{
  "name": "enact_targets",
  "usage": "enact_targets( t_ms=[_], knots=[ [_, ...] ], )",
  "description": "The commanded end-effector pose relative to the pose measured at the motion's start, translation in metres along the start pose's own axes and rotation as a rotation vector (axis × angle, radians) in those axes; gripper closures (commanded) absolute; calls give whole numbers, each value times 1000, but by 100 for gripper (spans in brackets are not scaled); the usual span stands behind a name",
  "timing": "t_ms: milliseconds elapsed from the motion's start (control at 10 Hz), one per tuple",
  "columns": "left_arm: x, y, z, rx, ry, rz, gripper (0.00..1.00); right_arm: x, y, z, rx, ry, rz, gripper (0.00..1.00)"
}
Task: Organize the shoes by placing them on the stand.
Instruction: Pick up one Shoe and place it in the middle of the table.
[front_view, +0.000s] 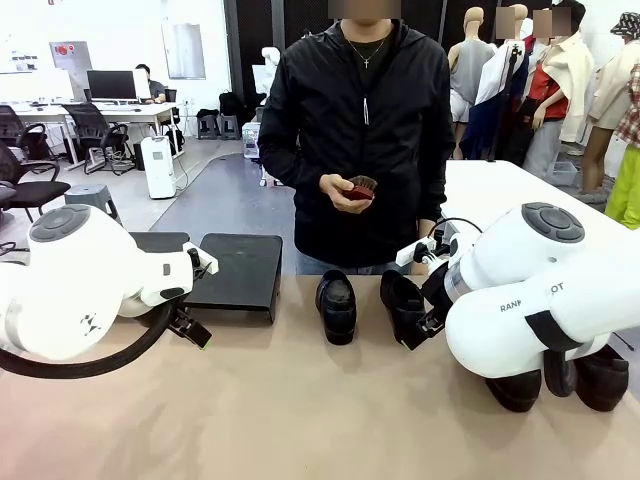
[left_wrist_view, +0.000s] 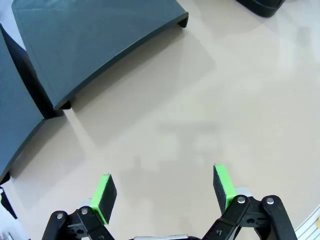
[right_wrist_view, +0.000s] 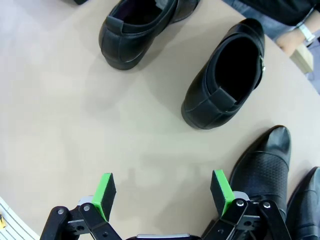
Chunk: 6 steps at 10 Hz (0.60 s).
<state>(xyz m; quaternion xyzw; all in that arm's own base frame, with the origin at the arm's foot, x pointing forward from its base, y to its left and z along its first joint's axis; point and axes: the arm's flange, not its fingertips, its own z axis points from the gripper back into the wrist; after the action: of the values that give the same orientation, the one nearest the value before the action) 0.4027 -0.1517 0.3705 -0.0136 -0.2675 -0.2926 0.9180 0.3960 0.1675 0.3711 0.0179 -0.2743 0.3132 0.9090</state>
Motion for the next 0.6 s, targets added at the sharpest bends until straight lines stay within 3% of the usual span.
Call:
enact_targets(
  t_ms=[0, 100, 200, 400, 500],
  knots=[
    [0, 0, 0, 0, 0, 0, 0, 0, 0, 0, 0, 0, 0, 0],
    [1, -6, 36, -10, 62, -27, 0, 1, 2, 41, 60, 36, 18, 0],
    [-1, -6, 74, 1, 79, 96, 0, 6, 10, 80, 47, 27, -112, 0],
    [-17, -6, 147, -124, 4, 166, 0, -12, -3, 164, 132, -16, -192, 0],
    [-34, 1, 188, -262, -53, 157, 0, -29, -10, 199, 155, -47, -229, 0]
  ],
)
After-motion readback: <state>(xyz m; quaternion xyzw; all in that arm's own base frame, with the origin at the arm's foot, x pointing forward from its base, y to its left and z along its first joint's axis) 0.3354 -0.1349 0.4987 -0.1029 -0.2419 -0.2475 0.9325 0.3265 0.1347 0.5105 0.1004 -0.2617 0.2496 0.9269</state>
